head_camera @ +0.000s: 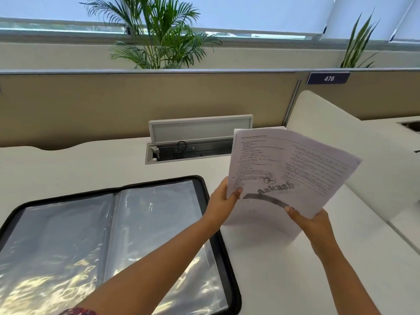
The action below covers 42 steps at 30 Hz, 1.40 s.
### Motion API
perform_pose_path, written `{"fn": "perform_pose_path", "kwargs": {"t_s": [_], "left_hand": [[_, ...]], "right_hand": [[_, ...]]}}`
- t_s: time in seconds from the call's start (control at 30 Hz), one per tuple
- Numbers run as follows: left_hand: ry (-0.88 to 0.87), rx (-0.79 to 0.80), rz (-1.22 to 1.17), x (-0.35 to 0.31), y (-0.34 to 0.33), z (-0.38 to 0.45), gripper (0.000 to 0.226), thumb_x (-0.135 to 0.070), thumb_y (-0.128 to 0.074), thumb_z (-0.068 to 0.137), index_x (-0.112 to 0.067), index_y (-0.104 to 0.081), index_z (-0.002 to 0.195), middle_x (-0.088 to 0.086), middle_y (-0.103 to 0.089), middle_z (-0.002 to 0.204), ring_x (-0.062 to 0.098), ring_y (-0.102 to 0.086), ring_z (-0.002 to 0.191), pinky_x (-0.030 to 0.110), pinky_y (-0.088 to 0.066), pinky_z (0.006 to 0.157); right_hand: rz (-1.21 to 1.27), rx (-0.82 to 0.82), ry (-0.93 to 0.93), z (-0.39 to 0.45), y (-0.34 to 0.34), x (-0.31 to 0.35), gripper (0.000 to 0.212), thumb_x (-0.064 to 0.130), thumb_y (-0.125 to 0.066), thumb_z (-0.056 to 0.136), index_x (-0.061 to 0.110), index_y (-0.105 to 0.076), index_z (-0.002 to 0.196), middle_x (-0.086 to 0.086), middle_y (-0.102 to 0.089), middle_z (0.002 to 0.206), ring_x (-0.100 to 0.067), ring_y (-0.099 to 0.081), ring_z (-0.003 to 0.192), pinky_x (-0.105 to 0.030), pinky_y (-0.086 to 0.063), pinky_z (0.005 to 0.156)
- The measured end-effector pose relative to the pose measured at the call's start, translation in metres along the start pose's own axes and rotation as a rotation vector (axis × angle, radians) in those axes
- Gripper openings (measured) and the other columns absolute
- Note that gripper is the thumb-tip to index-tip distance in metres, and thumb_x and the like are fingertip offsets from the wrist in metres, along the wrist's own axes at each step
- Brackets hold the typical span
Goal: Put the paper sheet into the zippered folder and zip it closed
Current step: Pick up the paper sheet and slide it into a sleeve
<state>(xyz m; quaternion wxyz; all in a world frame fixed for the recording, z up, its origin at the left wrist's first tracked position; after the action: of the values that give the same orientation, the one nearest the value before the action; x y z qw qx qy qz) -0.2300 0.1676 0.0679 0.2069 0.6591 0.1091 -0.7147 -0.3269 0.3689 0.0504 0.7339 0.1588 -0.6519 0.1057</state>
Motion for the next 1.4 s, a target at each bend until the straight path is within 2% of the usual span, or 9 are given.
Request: {"fn": "perform_pose_path", "kwargs": {"t_s": [0.23,0.4,0.6,0.73,0.9,1.03,1.13,1.2,1.4], "left_hand": [[-0.031,0.033,0.035,-0.006,-0.003,0.01,0.037,-0.032,-0.049,0.092,-0.021,-0.045,0.127,-0.005,-0.059,0.115,0.009,-0.058,0.098,0.014,-0.052,0.069],[0.068,0.06,0.036,0.014,-0.011,0.001,0.032,-0.031,-0.044,0.095,-0.018,-0.052,0.123,0.001,-0.061,0.114,0.018,-0.058,0.102,0.024,-0.05,0.08],[0.1,0.057,0.045,0.024,-0.009,0.004,0.029,-0.032,-0.042,0.095,-0.018,-0.054,0.119,0.0,-0.061,0.107,0.018,-0.058,0.096,0.026,-0.052,0.079],[0.119,0.015,0.037,0.026,-0.002,0.008,0.02,-0.031,-0.043,0.095,-0.024,-0.054,0.11,0.004,-0.063,0.106,0.026,-0.06,0.099,0.041,-0.053,0.086],[0.101,0.005,0.017,0.021,0.005,0.012,0.019,-0.027,-0.043,0.095,-0.022,-0.056,0.109,0.003,-0.064,0.103,0.02,-0.062,0.092,0.033,-0.054,0.079],[0.061,-0.007,-0.008,0.01,0.013,0.015,0.026,-0.028,-0.044,0.095,-0.014,-0.056,0.113,0.007,-0.066,0.107,0.024,-0.064,0.096,0.039,-0.055,0.081],[0.035,-0.062,0.014,0.005,0.032,0.016,0.027,-0.04,-0.04,0.092,-0.021,-0.049,0.109,-0.005,-0.065,0.096,0.002,-0.066,0.08,0.018,-0.056,0.062],[0.071,-0.147,0.038,0.011,0.056,0.014,0.034,-0.047,-0.038,0.09,-0.021,-0.046,0.109,-0.003,-0.065,0.092,0.002,-0.066,0.074,0.016,-0.053,0.056],[0.15,-0.308,0.944,0.069,0.154,-0.017,0.035,-0.029,-0.044,0.094,-0.016,-0.046,0.127,0.008,-0.057,0.128,0.028,-0.051,0.118,0.038,-0.043,0.091]], "right_hand": [[0.03,-0.027,0.093,0.008,0.001,0.012,0.039,0.03,-0.075,0.063,0.041,-0.063,0.099,0.021,-0.071,0.093,0.004,-0.065,0.088,-0.01,-0.052,0.063],[0.013,-0.031,0.078,0.006,-0.006,-0.001,0.027,0.018,-0.069,0.078,0.039,-0.062,0.093,0.014,-0.067,0.095,0.006,-0.065,0.083,-0.007,-0.051,0.063],[-0.073,-0.014,0.082,0.008,0.001,-0.012,0.036,-0.005,-0.051,0.088,0.029,-0.062,0.093,0.007,-0.066,0.087,-0.007,-0.062,0.081,-0.008,-0.05,0.058],[-0.164,0.024,0.1,0.014,0.009,-0.006,0.03,-0.004,-0.051,0.088,0.024,-0.061,0.094,0.009,-0.065,0.087,-0.007,-0.062,0.082,-0.008,-0.051,0.059],[-0.176,0.1,0.083,0.015,0.011,0.005,0.035,-0.003,-0.05,0.09,0.03,-0.06,0.094,0.014,-0.069,0.09,0.006,-0.066,0.078,-0.007,-0.05,0.061],[-0.125,0.126,0.034,0.021,0.01,0.015,0.03,0.002,-0.05,0.09,0.028,-0.064,0.095,0.019,-0.073,0.085,0.0,-0.068,0.077,-0.013,-0.053,0.061],[-0.028,0.231,-0.121,0.028,0.007,0.019,0.027,0.001,-0.051,0.089,0.02,-0.066,0.101,0.008,-0.075,0.09,-0.012,-0.071,0.078,-0.023,-0.057,0.059],[0.008,0.28,-0.236,0.03,0.003,0.014,0.027,-0.001,-0.051,0.089,0.017,-0.065,0.103,0.002,-0.076,0.091,-0.017,-0.071,0.078,-0.028,-0.059,0.06],[0.149,0.244,-0.398,0.022,-0.013,-0.011,0.029,-0.006,-0.046,0.088,0.011,-0.062,0.106,-0.003,-0.076,0.089,-0.018,-0.071,0.074,-0.029,-0.059,0.062]]}}
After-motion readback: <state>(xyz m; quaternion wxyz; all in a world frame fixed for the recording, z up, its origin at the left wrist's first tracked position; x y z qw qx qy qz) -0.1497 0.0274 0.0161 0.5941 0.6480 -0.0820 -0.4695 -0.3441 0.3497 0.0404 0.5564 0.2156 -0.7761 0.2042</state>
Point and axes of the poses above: each hand's wrist, its own z-axis towards the middle knuckle, its own y-axis out of the back of the hand, x = y × z, the point moved 1 cm from there along z, towards the middle knuckle
